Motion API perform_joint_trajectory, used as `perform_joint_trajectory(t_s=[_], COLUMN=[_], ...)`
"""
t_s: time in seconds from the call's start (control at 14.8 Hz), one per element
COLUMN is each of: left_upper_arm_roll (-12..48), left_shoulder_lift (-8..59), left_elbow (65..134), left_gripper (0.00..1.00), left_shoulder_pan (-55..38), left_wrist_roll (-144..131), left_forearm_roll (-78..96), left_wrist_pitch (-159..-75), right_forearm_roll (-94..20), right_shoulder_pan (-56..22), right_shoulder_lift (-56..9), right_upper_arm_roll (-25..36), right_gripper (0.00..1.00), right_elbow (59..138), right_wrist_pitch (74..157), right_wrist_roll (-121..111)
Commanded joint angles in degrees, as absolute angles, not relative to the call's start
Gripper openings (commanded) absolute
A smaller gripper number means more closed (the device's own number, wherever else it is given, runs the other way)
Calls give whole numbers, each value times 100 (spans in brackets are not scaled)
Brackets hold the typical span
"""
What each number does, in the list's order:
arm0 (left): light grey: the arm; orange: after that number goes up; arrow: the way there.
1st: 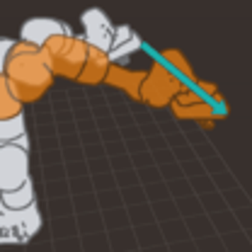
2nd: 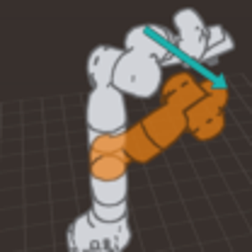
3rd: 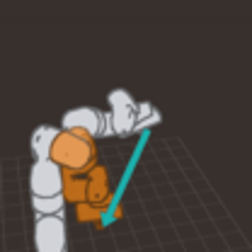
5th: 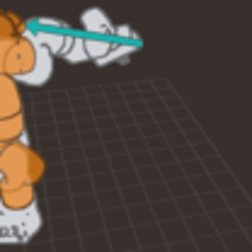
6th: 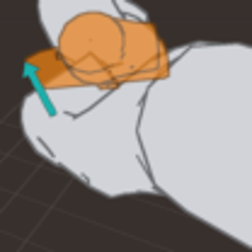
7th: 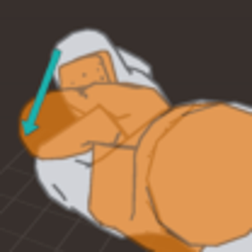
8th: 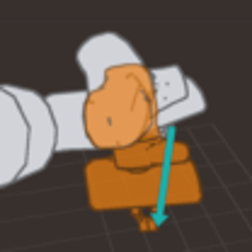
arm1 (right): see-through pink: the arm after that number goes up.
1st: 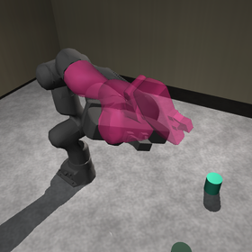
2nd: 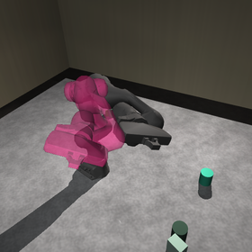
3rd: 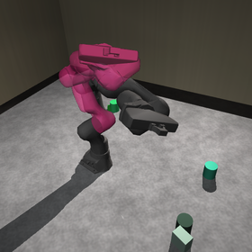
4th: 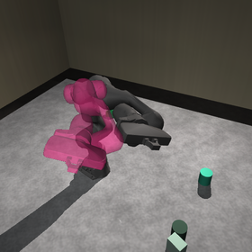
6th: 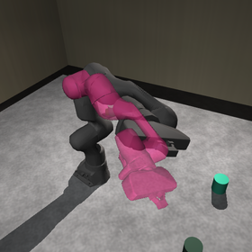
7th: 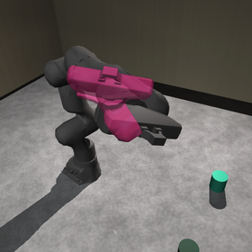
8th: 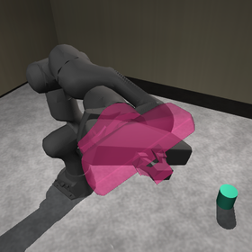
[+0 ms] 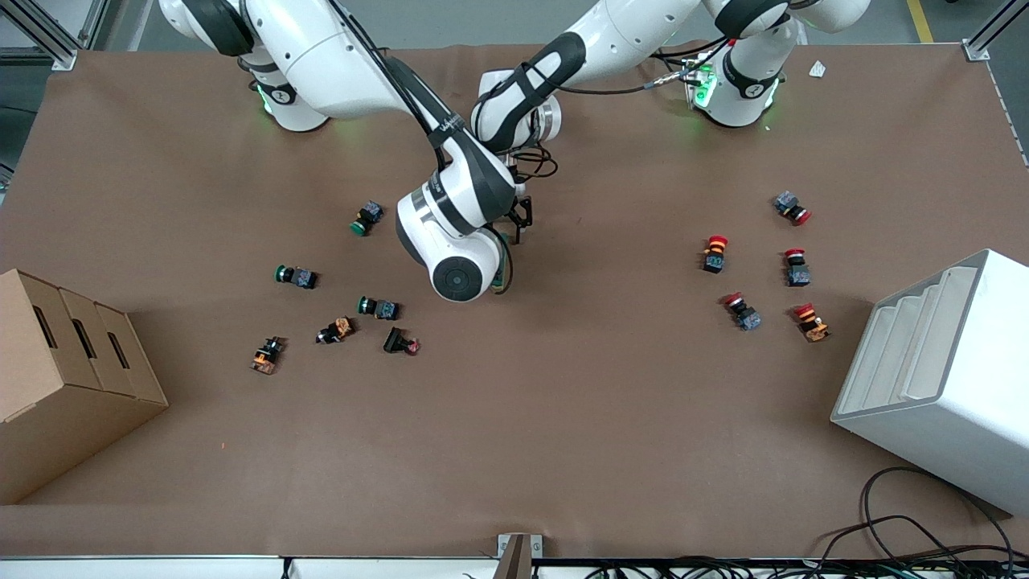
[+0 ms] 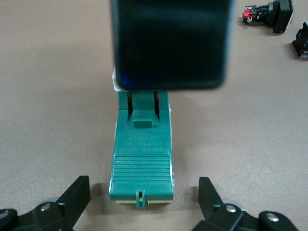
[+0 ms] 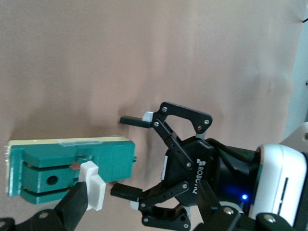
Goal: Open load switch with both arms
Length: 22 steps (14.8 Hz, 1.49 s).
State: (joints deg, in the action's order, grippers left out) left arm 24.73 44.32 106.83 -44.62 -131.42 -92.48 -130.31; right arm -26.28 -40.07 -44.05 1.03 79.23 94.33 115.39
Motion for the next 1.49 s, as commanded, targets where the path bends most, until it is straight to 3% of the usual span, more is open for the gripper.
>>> perform_joint_trajectory(t_s=[0.0,1.02,1.42], left_upper_arm_roll=[2443,2452,2452], left_shoulder_lift=[4412,4368,4324], left_elbow=[10916,10934,10907], left_gripper=[99,99,99], left_shoulder_pan=[-4500,-4491,-4482], left_wrist_roll=[-13377,-13351,-13315], left_forearm_roll=[-9308,-9308,-9308], left_wrist_pitch=[-13043,-13043,-13043], right_forearm_roll=[-2751,-2698,-2480], right_shoulder_pan=[-4060,-4254,-3693], right_shoulder_lift=[-4368,-4562,-4360], right_upper_arm_roll=[88,97,149], right_gripper=[100,100,100], right_elbow=[8068,8288,7806], right_wrist_pitch=[9387,9738,9362], right_wrist_roll=[11505,11479,10515])
